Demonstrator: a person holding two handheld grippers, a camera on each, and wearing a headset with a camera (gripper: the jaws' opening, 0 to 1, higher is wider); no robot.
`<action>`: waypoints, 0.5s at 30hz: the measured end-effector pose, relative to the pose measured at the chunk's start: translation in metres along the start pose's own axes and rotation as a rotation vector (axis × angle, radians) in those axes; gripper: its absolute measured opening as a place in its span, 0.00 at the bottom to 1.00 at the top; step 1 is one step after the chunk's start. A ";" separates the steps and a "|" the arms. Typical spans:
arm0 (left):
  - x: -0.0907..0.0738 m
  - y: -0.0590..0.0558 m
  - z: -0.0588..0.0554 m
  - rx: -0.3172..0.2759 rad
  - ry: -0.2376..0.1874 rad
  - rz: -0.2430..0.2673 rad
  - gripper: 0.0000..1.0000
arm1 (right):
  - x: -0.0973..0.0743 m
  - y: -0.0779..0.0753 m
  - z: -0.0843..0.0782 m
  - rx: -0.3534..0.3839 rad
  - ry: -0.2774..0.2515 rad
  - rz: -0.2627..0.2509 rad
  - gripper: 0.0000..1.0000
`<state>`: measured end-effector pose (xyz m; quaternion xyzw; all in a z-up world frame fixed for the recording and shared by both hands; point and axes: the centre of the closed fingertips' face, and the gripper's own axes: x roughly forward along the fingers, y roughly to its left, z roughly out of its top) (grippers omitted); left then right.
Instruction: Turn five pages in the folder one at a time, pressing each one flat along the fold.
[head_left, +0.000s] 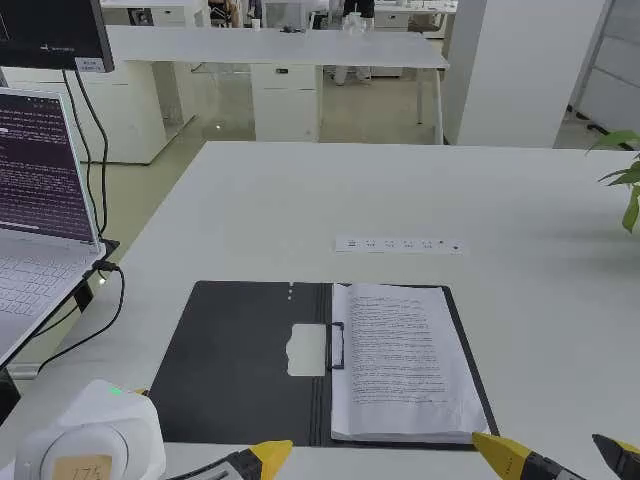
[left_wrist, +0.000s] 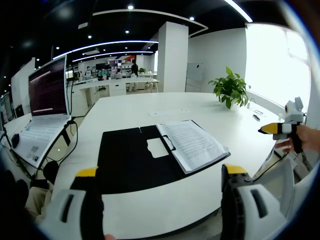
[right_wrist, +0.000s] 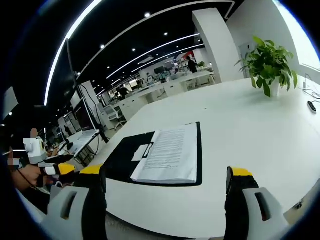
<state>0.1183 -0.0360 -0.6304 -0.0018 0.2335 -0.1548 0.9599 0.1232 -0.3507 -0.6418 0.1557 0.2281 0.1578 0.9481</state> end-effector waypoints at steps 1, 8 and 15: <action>0.000 0.000 -0.001 0.001 0.002 0.000 0.99 | 0.000 0.000 0.000 0.000 0.000 -0.001 1.00; -0.001 0.000 -0.002 -0.002 0.004 0.001 0.99 | 0.000 0.001 -0.003 0.003 0.008 0.002 1.00; -0.002 0.000 -0.003 -0.003 0.006 0.002 0.99 | 0.000 0.001 -0.003 0.007 0.008 0.002 1.00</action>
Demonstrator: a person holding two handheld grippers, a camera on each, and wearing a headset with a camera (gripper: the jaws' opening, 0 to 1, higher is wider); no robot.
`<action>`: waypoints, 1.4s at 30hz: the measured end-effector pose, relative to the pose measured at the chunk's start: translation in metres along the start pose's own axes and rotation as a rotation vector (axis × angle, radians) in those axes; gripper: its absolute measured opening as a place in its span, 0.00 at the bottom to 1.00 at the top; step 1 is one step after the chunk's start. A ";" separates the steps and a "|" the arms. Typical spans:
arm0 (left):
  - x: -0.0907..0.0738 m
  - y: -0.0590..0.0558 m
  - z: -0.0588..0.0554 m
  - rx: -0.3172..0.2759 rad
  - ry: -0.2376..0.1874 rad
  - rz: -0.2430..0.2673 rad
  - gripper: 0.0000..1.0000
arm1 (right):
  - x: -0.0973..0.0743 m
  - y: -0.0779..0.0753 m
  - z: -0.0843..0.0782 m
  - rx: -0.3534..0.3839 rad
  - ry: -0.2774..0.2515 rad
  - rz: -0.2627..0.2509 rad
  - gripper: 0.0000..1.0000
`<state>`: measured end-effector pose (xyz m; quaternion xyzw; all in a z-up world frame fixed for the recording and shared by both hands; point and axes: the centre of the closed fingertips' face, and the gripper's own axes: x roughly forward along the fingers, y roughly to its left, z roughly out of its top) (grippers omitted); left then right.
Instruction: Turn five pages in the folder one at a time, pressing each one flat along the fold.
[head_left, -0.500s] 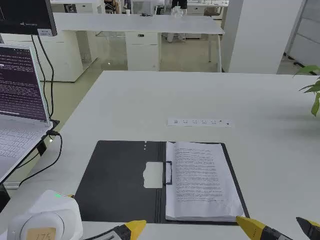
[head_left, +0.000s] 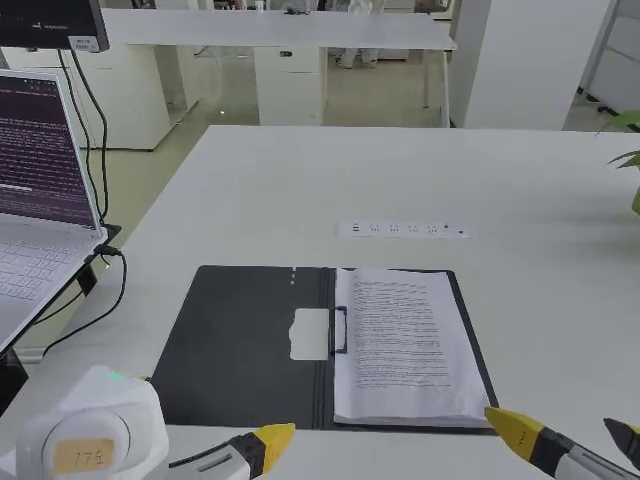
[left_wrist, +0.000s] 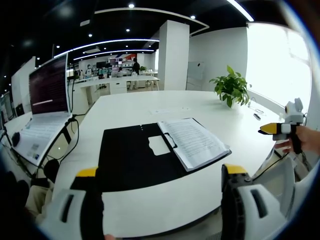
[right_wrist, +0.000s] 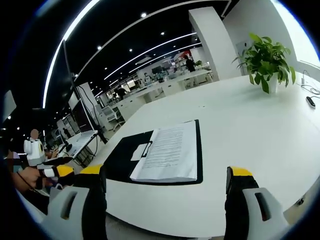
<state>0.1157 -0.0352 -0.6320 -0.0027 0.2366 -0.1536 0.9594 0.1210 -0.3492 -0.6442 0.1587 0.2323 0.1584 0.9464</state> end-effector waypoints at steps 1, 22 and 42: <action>0.000 0.000 -0.001 0.000 0.001 0.000 0.99 | 0.000 0.000 0.000 -0.003 -0.001 0.002 1.00; -0.001 0.000 -0.001 0.006 0.006 0.007 0.99 | -0.001 0.001 0.003 -0.020 -0.010 0.017 1.00; -0.002 -0.006 -0.004 0.021 0.027 -0.005 0.99 | -0.009 0.001 -0.007 -0.143 0.036 0.008 1.00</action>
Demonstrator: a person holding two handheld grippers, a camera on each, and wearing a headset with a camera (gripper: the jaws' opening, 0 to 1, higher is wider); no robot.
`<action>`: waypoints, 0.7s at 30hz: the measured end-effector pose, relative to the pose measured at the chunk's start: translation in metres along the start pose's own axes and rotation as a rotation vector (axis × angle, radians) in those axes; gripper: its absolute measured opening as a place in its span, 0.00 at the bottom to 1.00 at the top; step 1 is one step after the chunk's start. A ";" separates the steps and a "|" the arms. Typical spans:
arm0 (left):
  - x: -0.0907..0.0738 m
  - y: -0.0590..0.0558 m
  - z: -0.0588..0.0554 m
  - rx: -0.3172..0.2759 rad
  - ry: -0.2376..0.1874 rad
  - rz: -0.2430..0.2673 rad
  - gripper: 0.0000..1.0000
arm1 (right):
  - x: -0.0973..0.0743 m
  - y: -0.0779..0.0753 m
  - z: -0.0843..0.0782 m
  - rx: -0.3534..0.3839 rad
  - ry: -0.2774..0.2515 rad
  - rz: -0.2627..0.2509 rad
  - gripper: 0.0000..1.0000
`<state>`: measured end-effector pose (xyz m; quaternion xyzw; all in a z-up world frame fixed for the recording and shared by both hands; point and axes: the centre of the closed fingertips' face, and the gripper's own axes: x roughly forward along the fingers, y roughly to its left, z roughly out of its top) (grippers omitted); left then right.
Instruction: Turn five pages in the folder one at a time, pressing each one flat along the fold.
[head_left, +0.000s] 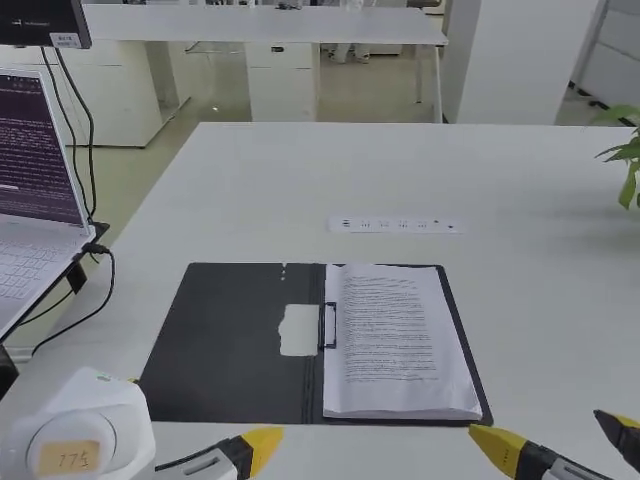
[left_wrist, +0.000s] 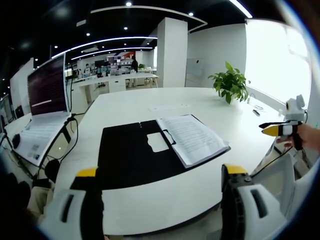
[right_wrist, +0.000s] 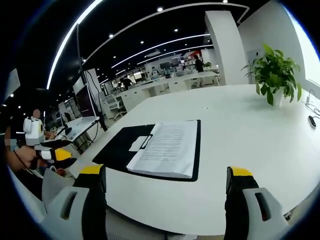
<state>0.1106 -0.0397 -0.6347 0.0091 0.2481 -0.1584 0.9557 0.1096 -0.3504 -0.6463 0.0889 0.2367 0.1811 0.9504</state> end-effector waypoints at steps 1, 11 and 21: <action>0.000 0.000 0.000 0.001 -0.001 -0.001 0.99 | 0.000 0.000 0.000 0.000 -0.001 0.000 1.00; 0.004 -0.006 0.001 0.009 0.003 -0.017 0.99 | -0.004 -0.005 -0.002 0.014 -0.010 -0.015 1.00; 0.011 -0.016 0.004 0.024 0.000 -0.042 0.99 | -0.006 -0.007 -0.004 0.032 -0.021 -0.027 1.00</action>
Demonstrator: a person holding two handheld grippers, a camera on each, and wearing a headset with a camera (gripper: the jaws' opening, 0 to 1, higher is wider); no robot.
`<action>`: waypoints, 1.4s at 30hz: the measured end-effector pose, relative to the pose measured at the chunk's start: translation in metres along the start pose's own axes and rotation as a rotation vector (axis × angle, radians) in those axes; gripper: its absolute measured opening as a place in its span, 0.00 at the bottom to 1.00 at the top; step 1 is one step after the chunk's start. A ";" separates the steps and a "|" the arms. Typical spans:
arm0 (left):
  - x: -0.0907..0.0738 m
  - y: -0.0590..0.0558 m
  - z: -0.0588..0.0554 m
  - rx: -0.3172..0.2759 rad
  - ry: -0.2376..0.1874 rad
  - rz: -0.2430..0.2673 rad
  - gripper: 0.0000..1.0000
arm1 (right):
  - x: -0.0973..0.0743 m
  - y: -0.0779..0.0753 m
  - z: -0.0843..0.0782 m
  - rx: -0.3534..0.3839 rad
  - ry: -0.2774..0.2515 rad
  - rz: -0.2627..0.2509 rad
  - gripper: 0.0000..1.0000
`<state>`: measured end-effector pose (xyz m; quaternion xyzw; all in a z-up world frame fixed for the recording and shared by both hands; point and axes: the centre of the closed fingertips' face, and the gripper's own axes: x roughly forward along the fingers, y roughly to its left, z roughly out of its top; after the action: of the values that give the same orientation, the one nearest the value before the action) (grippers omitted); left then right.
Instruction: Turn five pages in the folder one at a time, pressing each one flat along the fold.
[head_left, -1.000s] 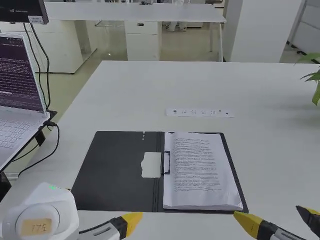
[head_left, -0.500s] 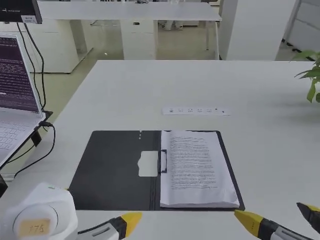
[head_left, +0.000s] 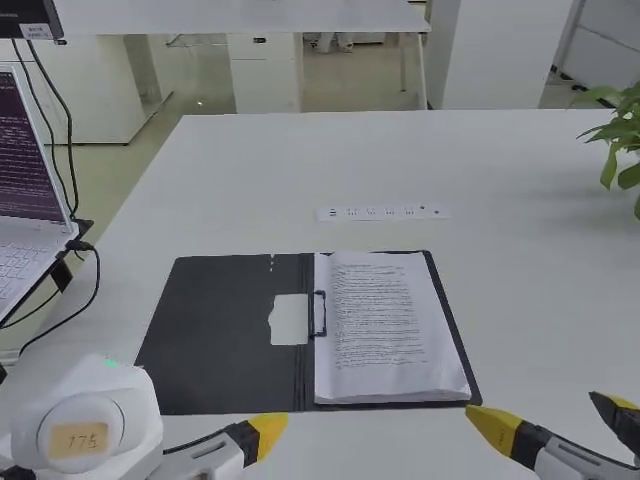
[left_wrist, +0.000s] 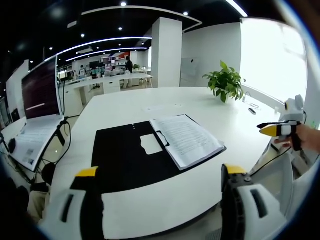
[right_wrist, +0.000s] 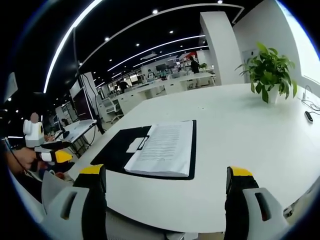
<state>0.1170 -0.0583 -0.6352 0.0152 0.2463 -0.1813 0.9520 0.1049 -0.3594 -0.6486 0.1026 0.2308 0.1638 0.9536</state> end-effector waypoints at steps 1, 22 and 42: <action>0.002 -0.001 0.000 0.001 0.001 -0.004 0.99 | -0.001 0.000 0.000 0.003 -0.001 -0.002 1.00; 0.014 -0.015 0.003 0.020 0.009 -0.033 0.99 | -0.001 -0.004 0.003 0.010 -0.015 -0.004 1.00; 0.032 -0.025 0.002 0.047 0.031 -0.089 0.99 | -0.003 0.002 0.001 0.000 -0.022 -0.014 1.00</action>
<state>0.1350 -0.0925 -0.6474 0.0296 0.2571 -0.2292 0.9384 0.1020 -0.3588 -0.6461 0.1029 0.2210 0.1557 0.9572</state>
